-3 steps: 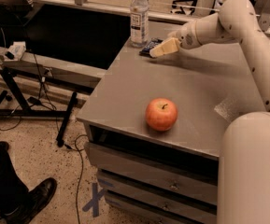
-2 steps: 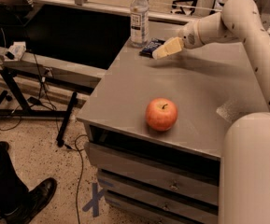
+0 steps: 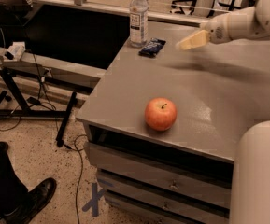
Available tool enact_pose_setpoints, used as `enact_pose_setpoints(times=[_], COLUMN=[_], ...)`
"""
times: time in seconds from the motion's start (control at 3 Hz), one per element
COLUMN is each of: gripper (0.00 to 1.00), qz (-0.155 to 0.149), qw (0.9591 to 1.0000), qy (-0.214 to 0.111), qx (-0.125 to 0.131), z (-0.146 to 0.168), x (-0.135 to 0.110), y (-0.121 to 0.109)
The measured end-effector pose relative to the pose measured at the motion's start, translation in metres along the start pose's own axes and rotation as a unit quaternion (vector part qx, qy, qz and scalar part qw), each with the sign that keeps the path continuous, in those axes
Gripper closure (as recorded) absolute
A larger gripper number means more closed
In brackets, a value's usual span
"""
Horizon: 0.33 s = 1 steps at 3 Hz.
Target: Move rxbar blueberry near blue plastic bottle
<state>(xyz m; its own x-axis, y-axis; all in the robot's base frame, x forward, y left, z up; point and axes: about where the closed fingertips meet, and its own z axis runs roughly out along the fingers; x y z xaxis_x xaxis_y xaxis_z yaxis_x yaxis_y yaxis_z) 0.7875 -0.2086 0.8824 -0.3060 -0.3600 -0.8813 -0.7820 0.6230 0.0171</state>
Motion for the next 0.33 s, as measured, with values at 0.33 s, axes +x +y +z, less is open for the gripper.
enact_pose_setpoints(times=[0.33], gripper=[0.0], qz=[0.016], qw=[0.998], qy=[-0.039], qx=[0.047], z=[-0.0645], x=[-0.004], y=[-0.0299])
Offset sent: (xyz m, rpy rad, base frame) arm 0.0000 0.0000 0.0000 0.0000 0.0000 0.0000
